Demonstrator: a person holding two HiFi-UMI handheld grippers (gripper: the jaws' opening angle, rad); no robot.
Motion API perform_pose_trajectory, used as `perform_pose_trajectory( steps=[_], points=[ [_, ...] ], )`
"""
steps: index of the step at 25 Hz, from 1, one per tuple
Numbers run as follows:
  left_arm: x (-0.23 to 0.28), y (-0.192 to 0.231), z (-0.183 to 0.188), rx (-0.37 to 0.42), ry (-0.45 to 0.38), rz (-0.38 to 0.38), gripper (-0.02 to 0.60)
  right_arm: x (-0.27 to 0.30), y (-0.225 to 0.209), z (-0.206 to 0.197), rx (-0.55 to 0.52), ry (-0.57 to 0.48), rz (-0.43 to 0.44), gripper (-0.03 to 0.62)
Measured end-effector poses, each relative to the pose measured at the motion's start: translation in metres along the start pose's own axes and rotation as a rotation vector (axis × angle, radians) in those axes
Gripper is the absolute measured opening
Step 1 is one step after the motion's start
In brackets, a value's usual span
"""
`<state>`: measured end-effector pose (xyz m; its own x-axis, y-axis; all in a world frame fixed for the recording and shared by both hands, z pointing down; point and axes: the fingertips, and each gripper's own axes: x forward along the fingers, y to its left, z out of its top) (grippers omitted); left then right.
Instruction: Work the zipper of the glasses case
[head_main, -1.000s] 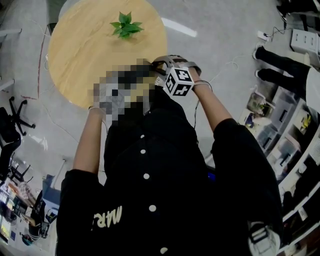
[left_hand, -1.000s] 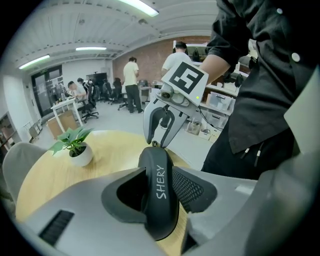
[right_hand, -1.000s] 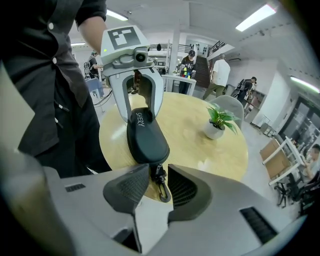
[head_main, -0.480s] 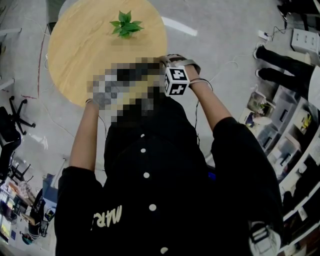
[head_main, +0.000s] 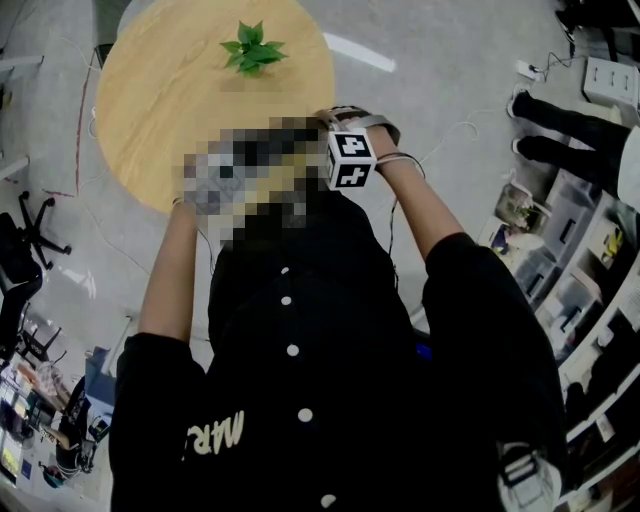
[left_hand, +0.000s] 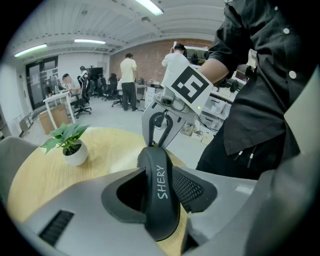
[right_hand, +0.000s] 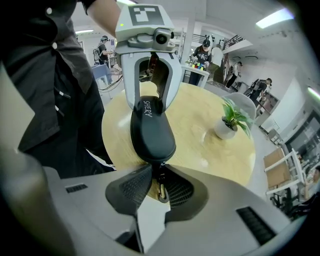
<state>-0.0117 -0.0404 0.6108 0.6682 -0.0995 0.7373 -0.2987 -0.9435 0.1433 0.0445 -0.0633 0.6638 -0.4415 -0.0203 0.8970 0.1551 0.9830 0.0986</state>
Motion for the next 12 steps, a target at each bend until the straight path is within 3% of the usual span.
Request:
perform_pose_trajectory(
  steps=[7, 12],
  points=[
    [0.0015, -0.0003, -0.0010, 0.007, 0.004, 0.003, 0.163, 0.0001, 0.0001, -0.0031, -0.033, 0.010, 0.084, 0.083],
    [0.0005, -0.0003, -0.0009, 0.006, 0.005, 0.003, 0.163, -0.0031, -0.0022, -0.0008, -0.027, 0.006, 0.085, 0.072]
  ],
)
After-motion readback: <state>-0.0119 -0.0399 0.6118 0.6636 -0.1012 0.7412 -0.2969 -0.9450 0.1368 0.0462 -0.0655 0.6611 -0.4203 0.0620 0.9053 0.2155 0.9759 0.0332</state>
